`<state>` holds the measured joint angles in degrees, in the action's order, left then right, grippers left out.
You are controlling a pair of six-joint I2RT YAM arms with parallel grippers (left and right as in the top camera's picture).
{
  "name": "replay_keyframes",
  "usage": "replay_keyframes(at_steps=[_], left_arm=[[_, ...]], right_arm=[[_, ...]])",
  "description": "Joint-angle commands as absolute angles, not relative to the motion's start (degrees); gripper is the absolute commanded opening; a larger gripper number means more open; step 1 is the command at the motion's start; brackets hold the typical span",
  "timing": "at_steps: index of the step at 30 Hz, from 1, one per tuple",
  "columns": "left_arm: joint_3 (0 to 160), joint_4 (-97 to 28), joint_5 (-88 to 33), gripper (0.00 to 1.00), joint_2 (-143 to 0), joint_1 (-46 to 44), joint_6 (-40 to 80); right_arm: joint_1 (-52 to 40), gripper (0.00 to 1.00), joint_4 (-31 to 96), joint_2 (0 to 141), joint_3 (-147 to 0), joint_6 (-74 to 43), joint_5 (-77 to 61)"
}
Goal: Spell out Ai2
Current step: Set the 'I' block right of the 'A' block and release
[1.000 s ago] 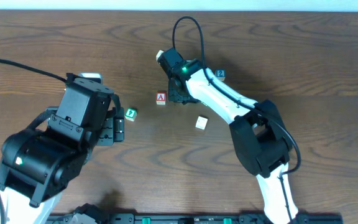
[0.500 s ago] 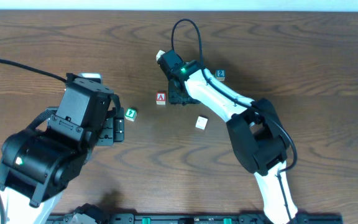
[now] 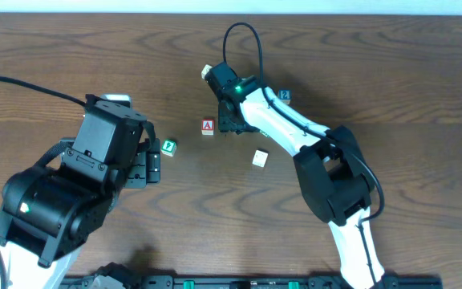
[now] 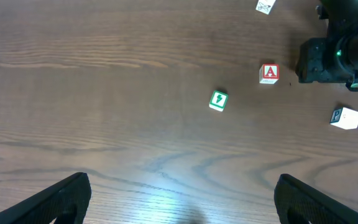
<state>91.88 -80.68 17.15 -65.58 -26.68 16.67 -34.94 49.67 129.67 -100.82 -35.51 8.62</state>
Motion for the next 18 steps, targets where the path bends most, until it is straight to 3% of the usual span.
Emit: replay_keyframes(at_steps=[1, 18], left_arm=[[92.7, -80.8, 18.5, 0.95, -65.5, -26.6, 16.7], [92.7, -80.7, 18.4, 0.95, -65.6, -26.6, 17.0]], right_arm=[[-34.1, 0.54, 49.8, 126.7, -102.5, -35.0, 9.3], [-30.6, 0.59, 58.5, 111.4, -102.5, -33.9, 16.3]])
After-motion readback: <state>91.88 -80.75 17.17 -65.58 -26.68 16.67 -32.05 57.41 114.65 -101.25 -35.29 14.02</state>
